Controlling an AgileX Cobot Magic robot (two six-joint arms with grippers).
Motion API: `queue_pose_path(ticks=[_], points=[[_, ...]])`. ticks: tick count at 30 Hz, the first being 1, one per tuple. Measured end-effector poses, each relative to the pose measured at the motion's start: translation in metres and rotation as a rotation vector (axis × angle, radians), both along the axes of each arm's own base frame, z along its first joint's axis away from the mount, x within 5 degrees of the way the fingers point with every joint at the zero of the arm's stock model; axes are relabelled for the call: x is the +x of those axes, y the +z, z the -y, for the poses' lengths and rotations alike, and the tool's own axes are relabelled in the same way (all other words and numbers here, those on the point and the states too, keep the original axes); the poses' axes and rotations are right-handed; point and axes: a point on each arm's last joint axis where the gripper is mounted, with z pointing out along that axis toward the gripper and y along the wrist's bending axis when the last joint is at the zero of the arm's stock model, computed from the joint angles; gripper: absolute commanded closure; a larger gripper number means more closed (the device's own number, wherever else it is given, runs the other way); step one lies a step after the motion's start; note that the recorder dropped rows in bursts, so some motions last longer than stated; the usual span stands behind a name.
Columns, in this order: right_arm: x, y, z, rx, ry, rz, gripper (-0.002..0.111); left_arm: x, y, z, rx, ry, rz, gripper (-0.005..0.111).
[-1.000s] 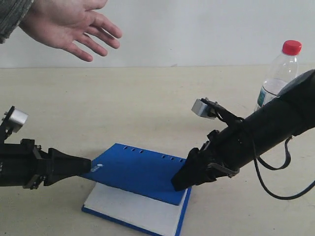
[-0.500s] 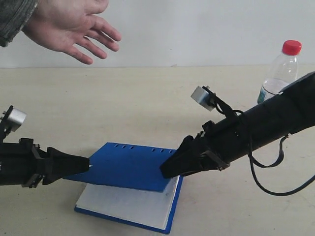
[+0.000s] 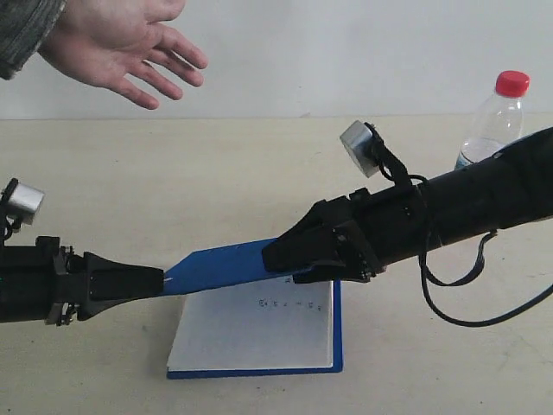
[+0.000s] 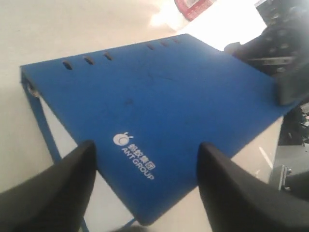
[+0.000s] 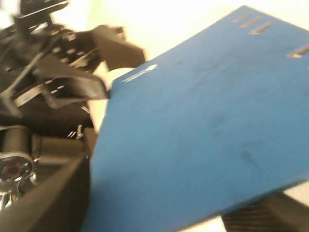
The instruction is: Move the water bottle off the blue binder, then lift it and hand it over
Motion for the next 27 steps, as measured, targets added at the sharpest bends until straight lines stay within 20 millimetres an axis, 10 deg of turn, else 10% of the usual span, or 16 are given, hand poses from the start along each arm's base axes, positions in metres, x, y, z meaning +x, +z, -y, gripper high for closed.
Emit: queue_pose_path(ticks=[4, 11, 27], points=[[0.003, -0.003, 0.002, -0.029, -0.049, -0.025, 0.108, -0.002, 0.004, 0.002, -0.050, -0.023, 0.007, 0.050], [0.006, -0.015, 0.008, -0.200, -0.065, 0.021, 0.108, -0.003, 0.008, 0.004, -0.094, -0.040, 0.011, 0.050], [-0.030, -0.030, 0.025, -0.401, 0.494, 0.100, 0.108, 0.002, 0.001, 0.000, 0.036, -0.058, 0.137, 0.050]])
